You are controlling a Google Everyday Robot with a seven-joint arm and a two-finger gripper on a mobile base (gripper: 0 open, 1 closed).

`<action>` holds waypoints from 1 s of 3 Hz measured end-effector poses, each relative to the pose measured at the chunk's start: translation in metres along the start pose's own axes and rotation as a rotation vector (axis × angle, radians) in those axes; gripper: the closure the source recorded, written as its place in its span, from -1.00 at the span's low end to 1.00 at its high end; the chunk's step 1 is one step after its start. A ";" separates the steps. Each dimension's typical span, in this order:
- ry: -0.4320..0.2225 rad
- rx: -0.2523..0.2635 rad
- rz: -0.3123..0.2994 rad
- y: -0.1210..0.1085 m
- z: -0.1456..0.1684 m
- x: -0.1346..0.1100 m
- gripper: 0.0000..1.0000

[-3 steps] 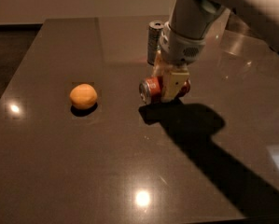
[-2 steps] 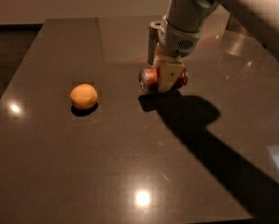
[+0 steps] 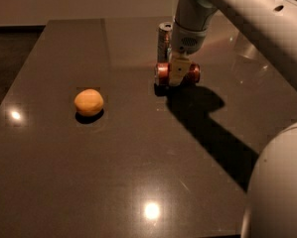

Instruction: Move coke can near redbull can

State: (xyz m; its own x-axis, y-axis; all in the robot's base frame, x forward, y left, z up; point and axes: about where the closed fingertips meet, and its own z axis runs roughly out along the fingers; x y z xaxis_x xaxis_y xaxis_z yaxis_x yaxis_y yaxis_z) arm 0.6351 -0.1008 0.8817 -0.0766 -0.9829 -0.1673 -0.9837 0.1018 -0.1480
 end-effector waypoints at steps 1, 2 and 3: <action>0.043 0.012 0.066 -0.019 0.008 0.011 0.66; 0.061 0.019 0.103 -0.030 0.011 0.017 0.21; 0.064 0.023 0.125 -0.034 0.013 0.020 -0.43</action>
Offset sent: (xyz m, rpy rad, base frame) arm 0.0377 -0.0308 -0.0066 -0.0673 0.0180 -0.1659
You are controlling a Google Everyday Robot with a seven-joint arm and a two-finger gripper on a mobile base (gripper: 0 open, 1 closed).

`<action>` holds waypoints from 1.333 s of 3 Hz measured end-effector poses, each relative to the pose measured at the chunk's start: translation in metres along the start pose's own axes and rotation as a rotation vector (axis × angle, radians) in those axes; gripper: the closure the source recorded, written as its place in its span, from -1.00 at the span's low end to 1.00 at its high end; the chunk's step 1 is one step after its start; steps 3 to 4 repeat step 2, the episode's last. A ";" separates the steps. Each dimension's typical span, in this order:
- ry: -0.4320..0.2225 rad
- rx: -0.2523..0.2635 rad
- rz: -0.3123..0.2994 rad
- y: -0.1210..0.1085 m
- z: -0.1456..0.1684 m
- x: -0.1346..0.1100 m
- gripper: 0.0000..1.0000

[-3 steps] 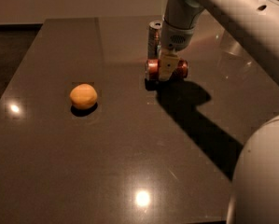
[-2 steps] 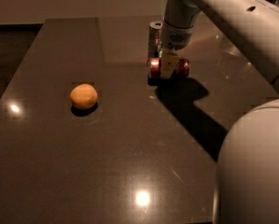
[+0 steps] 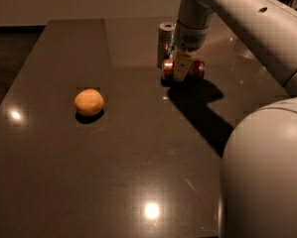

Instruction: Move coke can near redbull can

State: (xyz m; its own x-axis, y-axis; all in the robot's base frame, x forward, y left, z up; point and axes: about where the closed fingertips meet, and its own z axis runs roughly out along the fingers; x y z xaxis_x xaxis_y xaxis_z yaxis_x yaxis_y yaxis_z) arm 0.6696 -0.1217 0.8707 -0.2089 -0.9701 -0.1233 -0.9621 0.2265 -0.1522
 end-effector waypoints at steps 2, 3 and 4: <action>-0.007 0.007 -0.003 -0.002 0.004 -0.003 -1.00; -0.007 0.007 -0.003 -0.002 0.004 -0.003 -1.00; -0.007 0.007 -0.003 -0.002 0.004 -0.003 -1.00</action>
Offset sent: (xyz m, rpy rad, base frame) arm 0.0018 0.0014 -0.0015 0.0023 -0.0047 0.0024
